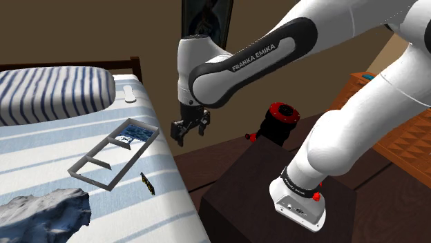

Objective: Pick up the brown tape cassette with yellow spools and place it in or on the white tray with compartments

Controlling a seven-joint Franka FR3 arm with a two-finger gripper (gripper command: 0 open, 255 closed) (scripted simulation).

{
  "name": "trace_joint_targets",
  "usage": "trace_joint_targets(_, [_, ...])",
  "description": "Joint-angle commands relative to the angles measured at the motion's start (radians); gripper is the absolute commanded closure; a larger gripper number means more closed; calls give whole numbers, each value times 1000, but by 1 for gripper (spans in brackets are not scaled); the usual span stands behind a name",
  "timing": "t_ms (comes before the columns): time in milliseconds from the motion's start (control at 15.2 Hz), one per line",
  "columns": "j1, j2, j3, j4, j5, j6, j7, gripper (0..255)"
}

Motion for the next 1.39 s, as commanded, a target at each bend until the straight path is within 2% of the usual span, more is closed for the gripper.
trace_joint_targets(0, [-1,80,25,25,-25,58,39,0])
trace_joint_targets(396, [18,347,59,135,-177,207,198,0])
trace_joint_targets(858, [130,645,-8,327,-366,298,372,0])
trace_joint_targets(1122, [207,801,-58,464,-427,318,432,0])
trace_joint_targets(1320, [217,826,-69,470,-437,337,438,0])
